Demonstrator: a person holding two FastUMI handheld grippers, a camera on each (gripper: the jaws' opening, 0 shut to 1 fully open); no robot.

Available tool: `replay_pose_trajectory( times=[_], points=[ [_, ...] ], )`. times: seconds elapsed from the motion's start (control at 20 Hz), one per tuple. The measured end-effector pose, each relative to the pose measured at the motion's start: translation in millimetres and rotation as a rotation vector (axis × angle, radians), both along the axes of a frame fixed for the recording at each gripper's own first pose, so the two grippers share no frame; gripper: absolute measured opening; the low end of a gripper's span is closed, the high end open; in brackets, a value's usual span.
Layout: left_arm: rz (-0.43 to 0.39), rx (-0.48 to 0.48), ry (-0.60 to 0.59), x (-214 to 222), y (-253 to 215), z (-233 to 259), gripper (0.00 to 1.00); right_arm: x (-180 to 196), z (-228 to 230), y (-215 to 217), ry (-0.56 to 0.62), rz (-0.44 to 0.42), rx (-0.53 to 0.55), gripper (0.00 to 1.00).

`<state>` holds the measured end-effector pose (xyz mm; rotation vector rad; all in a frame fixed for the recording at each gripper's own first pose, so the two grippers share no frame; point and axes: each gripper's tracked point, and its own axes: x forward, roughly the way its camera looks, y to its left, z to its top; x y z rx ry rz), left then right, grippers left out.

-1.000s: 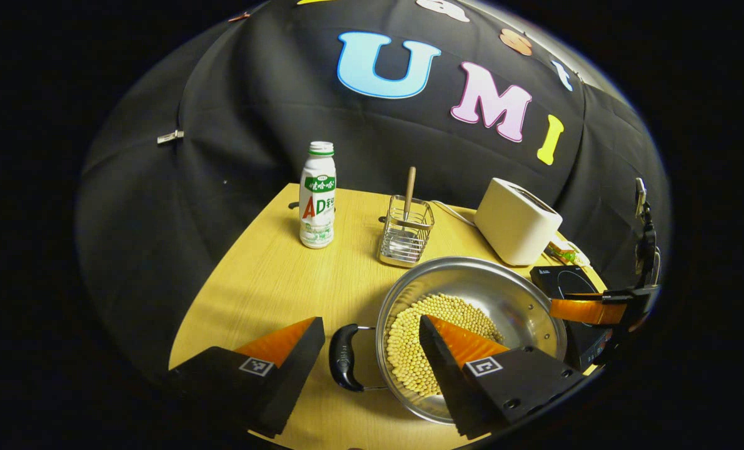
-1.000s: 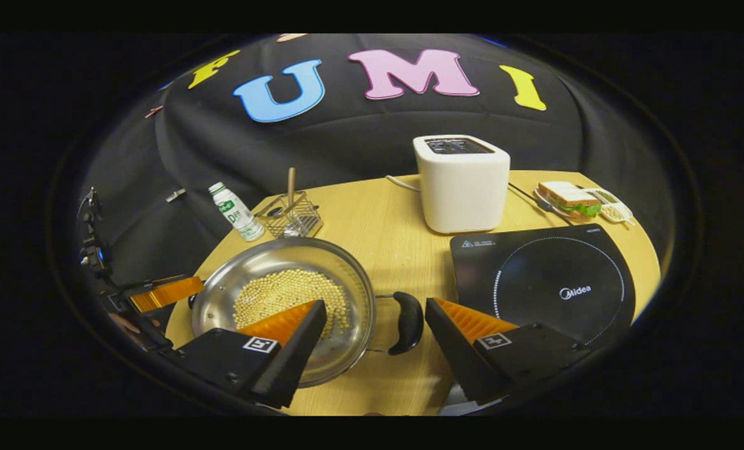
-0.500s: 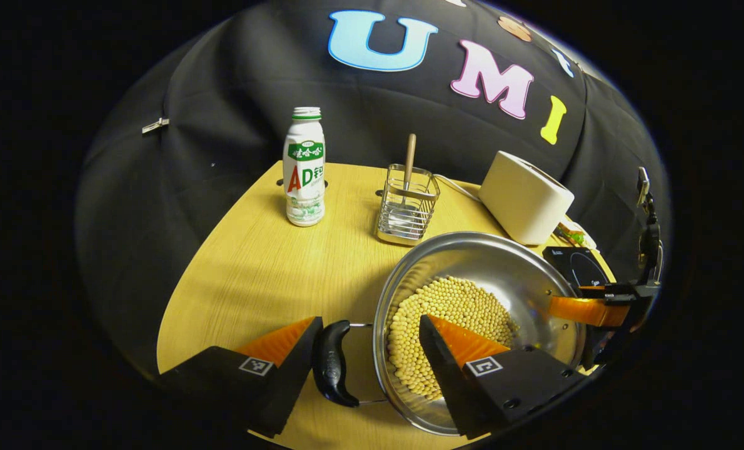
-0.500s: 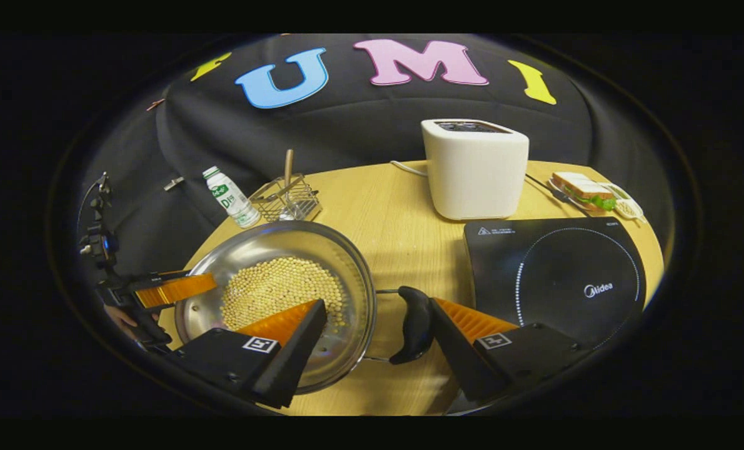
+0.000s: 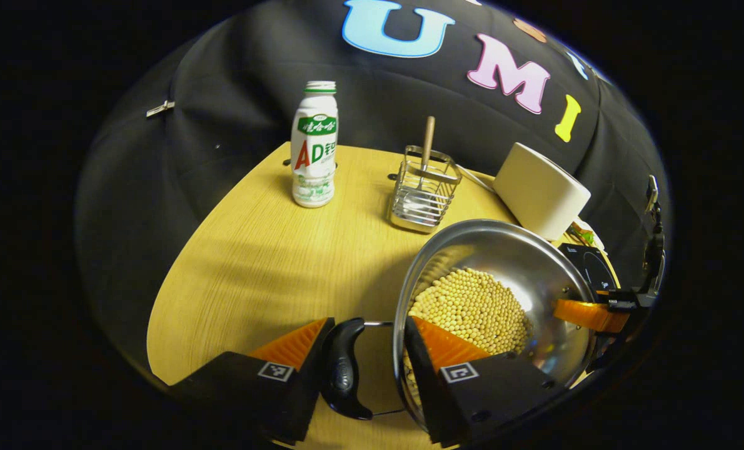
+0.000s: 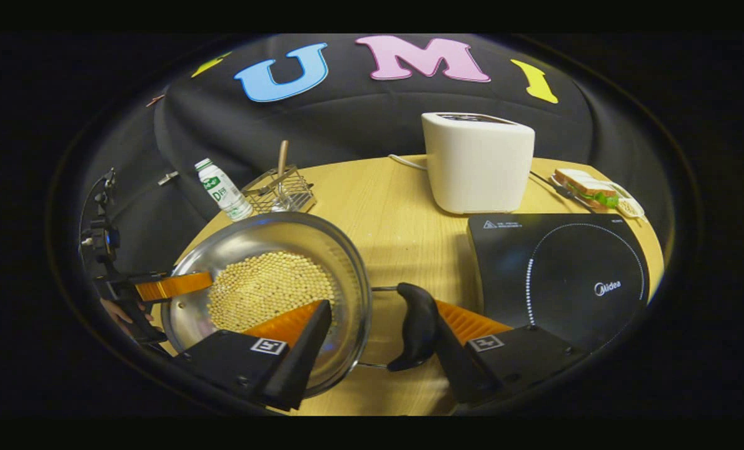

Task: First push the handle of the pot to place it horizontally, then grasp the pot with both hands and set it on the induction cooktop.

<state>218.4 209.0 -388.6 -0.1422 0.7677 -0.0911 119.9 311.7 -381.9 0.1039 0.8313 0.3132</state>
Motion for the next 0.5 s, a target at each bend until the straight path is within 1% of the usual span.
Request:
replay_pose_trajectory(
  times=[0.05,0.1,0.15,0.2,0.25,0.3,0.35,0.4,0.5],
  points=[
    [0.008,-0.011,0.011,-2.1,-0.7,-2.6,0.68,-0.6,0.2,-1.4,0.007,-0.009,0.008,0.82],
    [0.009,-0.022,0.017,-1.9,-1.2,-4.9,0.69,0.8,-3.4,1.5,0.021,-0.012,0.023,0.61],
    [0.011,-0.031,0.018,-2.0,-1.3,-6.2,0.69,-0.2,-2.8,1.9,0.032,-0.010,0.031,0.66],
    [0.008,-0.037,0.024,-2.9,-1.5,-7.0,0.68,1.6,-2.7,-0.1,0.035,-0.016,0.019,0.66],
    [0.005,-0.041,0.028,-4.1,-1.2,-8.6,0.67,0.9,-1.6,0.3,0.033,-0.019,0.021,0.59],
    [0.011,-0.043,0.038,-5.2,-1.1,-8.2,0.67,1.1,-1.3,-0.1,0.034,-0.018,0.019,0.60],
    [0.015,-0.047,0.039,-6.5,-0.5,-7.3,0.66,1.4,-3.3,0.6,0.033,-0.015,0.012,0.64],
    [0.013,-0.048,0.043,-7.9,-0.3,-7.5,0.66,2.5,-3.8,0.6,0.034,-0.015,0.009,0.64],
    [0.023,-0.059,0.039,-6.8,-0.2,-7.7,0.65,2.2,-3.9,1.0,0.035,-0.015,0.007,0.58]
  ],
)
